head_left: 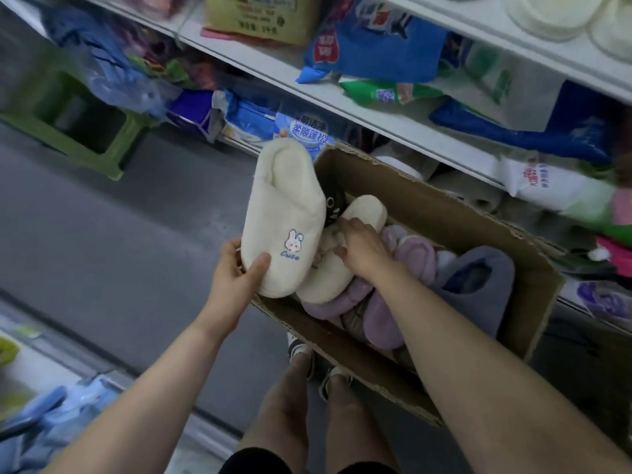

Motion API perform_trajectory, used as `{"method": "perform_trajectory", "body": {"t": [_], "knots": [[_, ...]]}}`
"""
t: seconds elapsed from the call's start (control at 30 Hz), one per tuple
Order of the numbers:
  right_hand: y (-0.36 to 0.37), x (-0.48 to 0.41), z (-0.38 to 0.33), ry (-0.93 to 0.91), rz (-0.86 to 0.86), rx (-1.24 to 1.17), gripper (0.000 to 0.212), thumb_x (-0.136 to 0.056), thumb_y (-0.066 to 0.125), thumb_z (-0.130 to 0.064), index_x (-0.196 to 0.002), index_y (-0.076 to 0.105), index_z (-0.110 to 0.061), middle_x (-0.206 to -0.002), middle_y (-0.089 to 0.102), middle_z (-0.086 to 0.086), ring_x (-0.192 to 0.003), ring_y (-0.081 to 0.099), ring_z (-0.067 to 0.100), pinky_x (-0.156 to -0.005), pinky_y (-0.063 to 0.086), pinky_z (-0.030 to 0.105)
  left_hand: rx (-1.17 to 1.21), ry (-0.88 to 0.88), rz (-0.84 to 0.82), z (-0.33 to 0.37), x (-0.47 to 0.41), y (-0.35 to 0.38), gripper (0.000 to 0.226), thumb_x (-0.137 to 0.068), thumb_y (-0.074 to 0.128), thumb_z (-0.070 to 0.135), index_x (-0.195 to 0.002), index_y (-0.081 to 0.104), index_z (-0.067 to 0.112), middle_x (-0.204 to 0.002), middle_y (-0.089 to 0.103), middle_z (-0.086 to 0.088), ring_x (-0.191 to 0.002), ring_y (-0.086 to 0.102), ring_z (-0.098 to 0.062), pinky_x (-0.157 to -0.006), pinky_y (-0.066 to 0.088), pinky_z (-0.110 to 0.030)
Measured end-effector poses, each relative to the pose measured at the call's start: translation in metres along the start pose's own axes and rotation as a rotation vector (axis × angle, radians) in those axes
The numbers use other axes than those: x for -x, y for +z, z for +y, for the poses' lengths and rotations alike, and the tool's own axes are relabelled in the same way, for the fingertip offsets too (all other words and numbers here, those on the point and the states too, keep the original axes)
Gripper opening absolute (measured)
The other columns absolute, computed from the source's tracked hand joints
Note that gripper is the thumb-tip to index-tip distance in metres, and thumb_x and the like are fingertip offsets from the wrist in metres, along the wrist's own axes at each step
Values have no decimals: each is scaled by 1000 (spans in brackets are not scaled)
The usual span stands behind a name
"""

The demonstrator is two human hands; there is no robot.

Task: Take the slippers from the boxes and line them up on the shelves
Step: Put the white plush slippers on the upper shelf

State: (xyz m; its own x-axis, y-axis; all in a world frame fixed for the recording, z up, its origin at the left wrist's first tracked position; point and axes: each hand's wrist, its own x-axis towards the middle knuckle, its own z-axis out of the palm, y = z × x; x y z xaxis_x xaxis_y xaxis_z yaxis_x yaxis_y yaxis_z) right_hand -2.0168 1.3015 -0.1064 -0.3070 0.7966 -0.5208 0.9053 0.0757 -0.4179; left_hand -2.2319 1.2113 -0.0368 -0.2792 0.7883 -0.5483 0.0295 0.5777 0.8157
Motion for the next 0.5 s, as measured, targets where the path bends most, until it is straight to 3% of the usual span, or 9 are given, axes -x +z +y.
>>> {"method": "perform_trajectory", "body": {"t": [0.13,0.27,0.3,0.37,0.43,0.5], "knots": [[-15,28,13,-28,25,-9,41,-91,59,-27,-132,54,-21,-117,57,13,-109,52,36,-87,41,38,13,-2,-15,-1,-2,2,54,-77,66,35,-123,46,15,-115,63,-2,-103,63,-15,-82,53,-30],[-43,73,47,34,171,13,24,-84,61,-23,-108,63,-24,-103,53,3,-102,44,29,-82,40,38,3,23,-73,-1,0,10,52,-76,66,33,-121,47,15,-114,63,-4,-100,62,-10,-75,52,-19],[-47,84,59,49,179,30,24,-83,61,-21,-107,64,-25,-107,52,1,-104,41,29,-85,39,37,-20,29,-95,-1,2,14,53,-76,66,34,-121,47,15,-115,63,-4,-100,62,-10,-76,52,-19],[-43,98,81,94,127,8,39,-85,62,-16,-121,63,-28,-132,46,2,-118,37,31,-97,34,35,-68,36,-141,-2,4,23,55,-75,66,36,-122,47,16,-116,62,-2,-103,61,-11,-82,54,-26],[-27,108,94,177,86,-105,62,-89,65,-19,-145,41,-30,-158,22,5,-141,23,30,-114,27,40,-115,18,-190,-4,5,34,56,-75,66,39,-123,46,20,-116,61,3,-105,61,-11,-87,54,-35],[-9,113,96,380,122,-263,83,-90,67,-31,-155,16,-27,-163,8,7,-147,15,30,-118,24,45,-159,-7,-218,-7,6,43,56,-74,66,42,-123,45,23,-114,60,7,-103,61,-10,-87,55,-39]]}}
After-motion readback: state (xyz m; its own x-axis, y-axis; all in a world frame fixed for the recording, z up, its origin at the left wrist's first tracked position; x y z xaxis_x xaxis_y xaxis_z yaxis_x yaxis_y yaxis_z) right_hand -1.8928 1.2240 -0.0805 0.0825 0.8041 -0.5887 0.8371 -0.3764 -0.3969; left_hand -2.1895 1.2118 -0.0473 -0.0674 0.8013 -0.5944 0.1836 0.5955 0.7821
